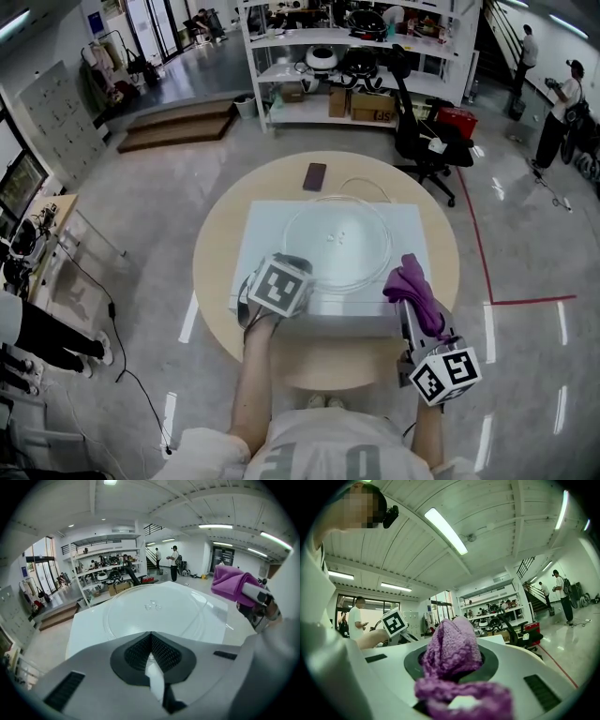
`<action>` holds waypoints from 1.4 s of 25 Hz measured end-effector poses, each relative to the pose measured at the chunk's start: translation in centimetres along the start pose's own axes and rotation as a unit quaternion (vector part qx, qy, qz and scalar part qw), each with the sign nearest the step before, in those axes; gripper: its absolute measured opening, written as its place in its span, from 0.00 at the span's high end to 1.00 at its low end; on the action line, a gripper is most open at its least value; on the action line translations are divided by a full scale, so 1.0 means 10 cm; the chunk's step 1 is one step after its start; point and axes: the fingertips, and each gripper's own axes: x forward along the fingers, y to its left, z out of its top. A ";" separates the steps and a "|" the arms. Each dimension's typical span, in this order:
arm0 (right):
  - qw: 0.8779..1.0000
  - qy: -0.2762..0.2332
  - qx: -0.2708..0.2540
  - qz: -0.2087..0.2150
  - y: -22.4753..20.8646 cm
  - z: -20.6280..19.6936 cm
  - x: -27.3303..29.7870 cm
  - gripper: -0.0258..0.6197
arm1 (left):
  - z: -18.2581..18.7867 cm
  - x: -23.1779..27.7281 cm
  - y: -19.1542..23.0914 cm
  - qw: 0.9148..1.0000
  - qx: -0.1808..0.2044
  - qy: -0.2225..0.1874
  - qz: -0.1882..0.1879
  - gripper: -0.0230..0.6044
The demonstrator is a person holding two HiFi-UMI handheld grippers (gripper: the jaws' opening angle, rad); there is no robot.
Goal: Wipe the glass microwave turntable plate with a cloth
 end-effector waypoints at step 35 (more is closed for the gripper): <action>0.996 0.046 -0.032 0.073 0.49 -0.10 -0.02 0.89 | -0.44 -0.49 -0.40 0.994 -0.036 -0.104 -0.007 0.97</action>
